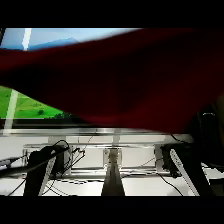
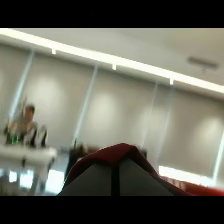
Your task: Fold the clothes and pants, and hang the long-sleeved shirts on hangers.
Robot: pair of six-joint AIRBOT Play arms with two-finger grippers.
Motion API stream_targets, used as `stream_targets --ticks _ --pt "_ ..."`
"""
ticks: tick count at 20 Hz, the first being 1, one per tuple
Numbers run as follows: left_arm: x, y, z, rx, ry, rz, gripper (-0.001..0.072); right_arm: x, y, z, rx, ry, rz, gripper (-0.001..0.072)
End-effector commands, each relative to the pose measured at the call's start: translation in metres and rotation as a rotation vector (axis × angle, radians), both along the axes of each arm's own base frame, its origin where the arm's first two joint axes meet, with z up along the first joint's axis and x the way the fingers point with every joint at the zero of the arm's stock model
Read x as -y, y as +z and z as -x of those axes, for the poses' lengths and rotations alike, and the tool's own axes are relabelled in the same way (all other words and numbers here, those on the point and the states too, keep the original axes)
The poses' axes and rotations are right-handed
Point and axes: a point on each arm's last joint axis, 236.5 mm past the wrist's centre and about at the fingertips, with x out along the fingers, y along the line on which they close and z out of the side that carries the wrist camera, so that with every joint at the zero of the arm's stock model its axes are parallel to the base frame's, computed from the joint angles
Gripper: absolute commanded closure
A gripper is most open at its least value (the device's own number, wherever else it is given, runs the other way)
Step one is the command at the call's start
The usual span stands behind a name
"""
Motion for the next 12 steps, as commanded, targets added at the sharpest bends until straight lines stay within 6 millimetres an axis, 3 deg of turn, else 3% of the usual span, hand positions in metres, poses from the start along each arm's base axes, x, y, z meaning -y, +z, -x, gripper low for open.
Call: stream_targets --ticks 1,4,6,8,10,12 --pt "0.005 -0.089 -0.095 -0.346 -0.091 0.082 0.0698 0.005 -0.066 -0.079 -0.239 0.003 -0.026 0.0701" --pt "0.004 -0.206 -0.184 -0.686 -0.13 0.189 0.0698 0.008 -0.17 -0.169 -0.542 0.015 -0.032 0.0701" --pt "0.01 -0.291 -0.226 -0.928 -0.162 0.21 0.0698 0.014 -0.245 -0.221 -0.715 0.006 -0.038 0.07" --pt "0.013 -0.358 -0.259 -1.099 -0.181 0.23 0.0697 0.019 -0.31 -0.257 -0.845 -0.003 -0.045 0.07" --pt "0.013 -0.402 -0.29 -1.191 -0.191 0.243 0.0696 0.025 -0.368 -0.286 -0.931 -0.025 -0.054 0.07" --pt "0.017 -0.425 -0.316 -1.228 -0.204 0.217 0.0696 0.033 -0.418 -0.312 -0.979 -0.055 -0.065 0.07"
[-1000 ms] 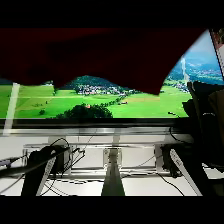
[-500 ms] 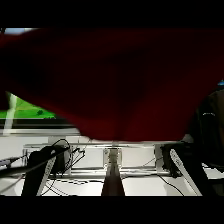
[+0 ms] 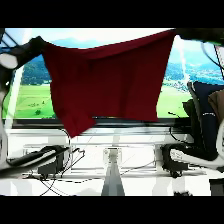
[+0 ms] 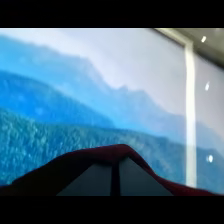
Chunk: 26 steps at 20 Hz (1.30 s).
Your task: Fold the clothes and pants, and hang the long-sleeved shirts on hangers.
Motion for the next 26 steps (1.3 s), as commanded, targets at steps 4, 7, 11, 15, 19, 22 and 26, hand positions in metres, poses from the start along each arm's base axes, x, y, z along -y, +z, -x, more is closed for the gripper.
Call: stream_targets --ticks 4,7,11,15,19,22,26 --pt "0.019 -0.1 -0.04 -0.229 -0.131 -0.037 0.0696 0.012 -0.153 -0.049 -0.216 -0.047 -0.005 0.0701" --pt "0.018 -0.149 -0.006 -0.43 -0.226 -0.117 0.0694 0.012 -0.19 -0.046 -0.289 -0.043 -0.005 0.07" --pt "0.027 -0.171 0.02 -0.559 -0.284 -0.09 0.0693 0.015 -0.196 -0.044 -0.302 -0.042 0.016 0.07" --pt "0.012 -0.157 0.035 -0.582 -0.313 -0.107 0.0692 0.043 -0.194 -0.018 -0.373 0.0 0.207 0.0701" --pt "0.008 -0.161 0.055 -0.66 -0.336 -0.079 0.0693 0.037 -0.208 0.033 -0.58 0.084 0.22 0.07" --pt "0.004 -0.163 0.053 -0.657 -0.326 -0.086 0.0692 0.048 -0.211 0.04 -0.611 0.085 0.269 0.0701" --pt "-0.018 -0.168 0.064 -0.703 -0.307 -0.108 0.0693 0.063 -0.214 0.046 -0.638 0.079 0.341 0.0701"
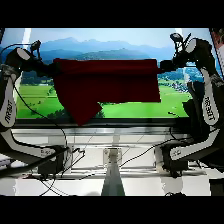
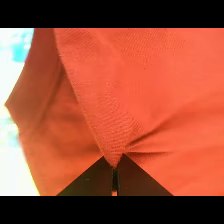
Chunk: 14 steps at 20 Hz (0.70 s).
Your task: Fold the clothes and pants, and hang the long-sleeved shirts on hangers.
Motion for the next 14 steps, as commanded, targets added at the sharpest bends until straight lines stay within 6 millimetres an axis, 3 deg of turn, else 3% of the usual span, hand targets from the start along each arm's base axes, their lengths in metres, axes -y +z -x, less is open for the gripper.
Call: stream_targets --ticks 1,5,6,7,8,9,11,14 --pt "-0.013 -0.005 0.012 -0.05 0.0 -0.016 0.0692 0.011 -0.003 0.009 -0.037 0.013 0.05 0.07" --pt "-0.007 -0.006 0.018 -0.073 -0.015 -0.006 0.0692 0.004 -0.002 0.009 -0.039 0.003 0.019 0.0696" --pt "-0.004 -0.006 0.018 -0.072 -0.02 -0.007 0.0682 0.002 -0.002 0.009 -0.04 0.0 0.011 0.0618" --pt "-0.003 -0.005 0.017 -0.072 -0.024 -0.007 0.057 0.002 -0.002 0.01 -0.041 0.001 0.01 0.0433" --pt "-0.002 -0.005 0.018 -0.072 -0.024 -0.006 0.0369 0.006 -0.003 0.011 -0.045 0.004 0.029 0.0339" --pt "-0.002 -0.004 0.02 -0.078 -0.027 -0.004 0.024 0.019 -0.004 0.014 -0.059 0.012 0.085 0.034" --pt "-0.003 -0.001 0.027 -0.101 -0.031 0.002 0.0228 0.05 -0.005 0.032 -0.134 0.007 0.179 0.0345" --pt "-0.006 0.016 0.035 -0.099 -0.033 0.005 0.0229 0.076 -0.008 0.067 -0.259 -0.106 0.079 0.04"
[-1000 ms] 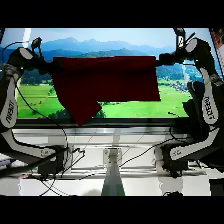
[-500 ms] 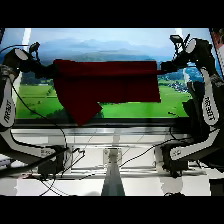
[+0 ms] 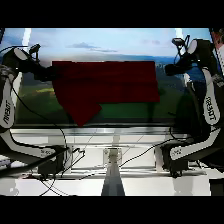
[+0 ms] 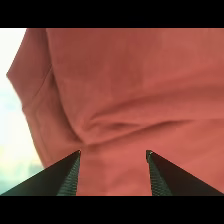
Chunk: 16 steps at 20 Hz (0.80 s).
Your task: Fold the clothes and pants, and hang the long-sleeved shirts on hangers.
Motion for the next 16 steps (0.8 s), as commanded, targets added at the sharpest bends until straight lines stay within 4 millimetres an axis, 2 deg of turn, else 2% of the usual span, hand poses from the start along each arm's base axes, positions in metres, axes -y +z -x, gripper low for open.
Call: stream_targets --ticks 1,2,4,5,6,8,9,11,13,14,16 --pt "-0.002 0.023 0.008 0.018 -0.019 0.0 0.0229 0.024 -0.002 0.045 -0.151 -0.13 -0.112 0.04" --pt "-0.002 0.036 0.007 0.056 -0.042 -0.01 0.0229 0.02 -0.003 0.058 -0.187 -0.183 -0.215 0.04" --pt "-0.008 0.067 0.008 0.135 -0.06 -0.042 0.0242 -0.004 -0.002 0.073 -0.223 -0.268 -0.487 0.04" --pt "-0.014 0.082 0.01 0.168 -0.046 -0.051 0.0275 -0.015 -0.003 0.078 -0.229 -0.299 -0.594 0.0399" --pt "-0.022 0.097 0.013 0.2 -0.026 -0.061 0.0313 -0.022 -0.007 0.083 -0.237 -0.324 -0.662 0.0397" --pt "-0.038 0.115 0.028 0.235 0.018 -0.076 0.0313 -0.037 -0.025 0.095 -0.262 -0.344 -0.724 0.039" --pt "-0.048 0.118 0.041 0.234 0.05 -0.081 0.0313 -0.048 -0.036 0.1 -0.27 -0.345 -0.746 0.0381" --pt "-0.071 0.106 0.08 0.18 0.125 -0.093 0.0314 -0.075 -0.055 0.108 -0.262 -0.331 -0.804 0.0381" --pt "-0.084 0.081 0.129 0.092 0.213 -0.068 0.0313 -0.096 -0.068 0.113 -0.236 -0.318 -0.856 0.0381" --pt "-0.085 0.069 0.151 0.063 0.256 -0.05 0.0313 -0.102 -0.073 0.114 -0.219 -0.321 -0.879 0.0381" --pt "-0.065 0.048 0.178 0.05 0.292 0.048 0.0313 -0.107 -0.076 0.109 -0.175 -0.328 -0.902 0.0383"
